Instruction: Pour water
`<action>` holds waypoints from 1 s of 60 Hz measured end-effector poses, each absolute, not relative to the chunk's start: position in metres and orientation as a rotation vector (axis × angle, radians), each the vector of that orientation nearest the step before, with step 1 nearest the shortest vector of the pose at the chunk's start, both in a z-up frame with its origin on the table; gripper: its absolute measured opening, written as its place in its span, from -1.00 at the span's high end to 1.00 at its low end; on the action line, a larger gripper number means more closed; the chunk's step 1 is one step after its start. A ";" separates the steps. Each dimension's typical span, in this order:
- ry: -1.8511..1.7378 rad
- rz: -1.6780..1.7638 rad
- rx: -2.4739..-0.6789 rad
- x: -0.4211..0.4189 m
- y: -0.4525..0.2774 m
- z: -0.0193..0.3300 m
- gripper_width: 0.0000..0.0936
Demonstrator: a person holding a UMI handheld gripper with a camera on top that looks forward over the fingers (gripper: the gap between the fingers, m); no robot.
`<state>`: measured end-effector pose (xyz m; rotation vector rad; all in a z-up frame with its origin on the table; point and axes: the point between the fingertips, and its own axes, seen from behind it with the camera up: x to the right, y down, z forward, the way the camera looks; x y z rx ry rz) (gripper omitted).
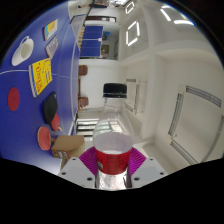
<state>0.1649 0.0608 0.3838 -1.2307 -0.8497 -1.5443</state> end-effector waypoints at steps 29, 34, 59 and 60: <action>-1.764 -1.796 -0.618 -0.070 0.210 0.221 0.25; -1.782 -1.779 -0.616 -0.074 0.210 0.213 0.24; -1.020 -1.012 -1.157 -0.075 0.191 0.359 0.24; -0.960 -0.931 -1.186 -0.076 0.189 0.368 0.25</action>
